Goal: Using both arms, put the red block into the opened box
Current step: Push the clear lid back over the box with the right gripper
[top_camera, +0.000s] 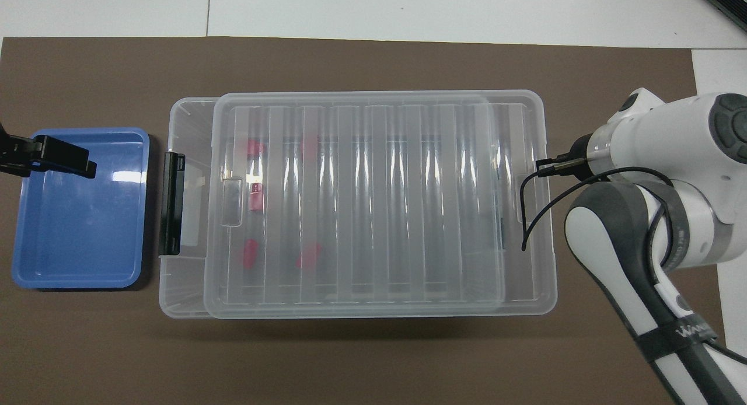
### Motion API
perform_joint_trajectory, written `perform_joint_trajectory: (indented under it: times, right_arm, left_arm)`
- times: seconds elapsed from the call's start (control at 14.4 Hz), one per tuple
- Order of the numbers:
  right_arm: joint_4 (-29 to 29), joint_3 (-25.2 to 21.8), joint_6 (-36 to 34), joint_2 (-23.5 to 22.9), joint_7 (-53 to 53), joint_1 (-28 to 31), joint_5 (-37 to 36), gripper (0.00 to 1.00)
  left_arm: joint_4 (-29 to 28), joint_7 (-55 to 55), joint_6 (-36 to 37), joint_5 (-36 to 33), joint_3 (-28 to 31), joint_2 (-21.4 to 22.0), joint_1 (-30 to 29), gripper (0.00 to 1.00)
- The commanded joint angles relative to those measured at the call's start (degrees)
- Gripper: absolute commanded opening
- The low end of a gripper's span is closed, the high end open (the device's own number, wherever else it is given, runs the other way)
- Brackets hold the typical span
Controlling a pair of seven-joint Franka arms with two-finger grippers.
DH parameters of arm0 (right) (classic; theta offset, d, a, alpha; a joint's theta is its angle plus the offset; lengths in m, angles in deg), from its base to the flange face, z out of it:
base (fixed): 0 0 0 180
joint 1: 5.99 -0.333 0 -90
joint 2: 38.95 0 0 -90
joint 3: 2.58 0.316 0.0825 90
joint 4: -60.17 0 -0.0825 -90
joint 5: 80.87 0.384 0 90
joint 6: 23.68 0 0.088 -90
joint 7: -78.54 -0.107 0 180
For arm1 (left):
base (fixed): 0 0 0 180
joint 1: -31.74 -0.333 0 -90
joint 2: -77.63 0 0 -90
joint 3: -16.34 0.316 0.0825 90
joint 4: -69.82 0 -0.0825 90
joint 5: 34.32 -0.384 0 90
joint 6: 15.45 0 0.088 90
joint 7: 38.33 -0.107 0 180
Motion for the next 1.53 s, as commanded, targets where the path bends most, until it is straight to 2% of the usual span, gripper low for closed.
perform_joint_trajectory:
  times: [0.0, 0.35, 1.46]
  right_arm:
    - [-0.3, -0.1, 1.1, 0.0, -2.1, -1.5, 1.6, 0.00]
    - [-0.3, 0.0, 1.2, 0.0, -3.0, -2.8, 3.3, 0.00]
    - [-0.4, 0.5, 1.2, 0.1, -2.4, -3.4, 5.2, 0.00]
  left_arm:
    - [-1.7, -0.6, -0.1, 1.0, 0.6, 1.9, 0.9, 1.00]
    - [-1.6, -0.5, 0.3, 0.7, 0.6, 3.1, 0.9, 1.00]
    - [-1.8, -0.1, 0.0, 0.8, 0.8, 3.4, 0.0, 1.00]
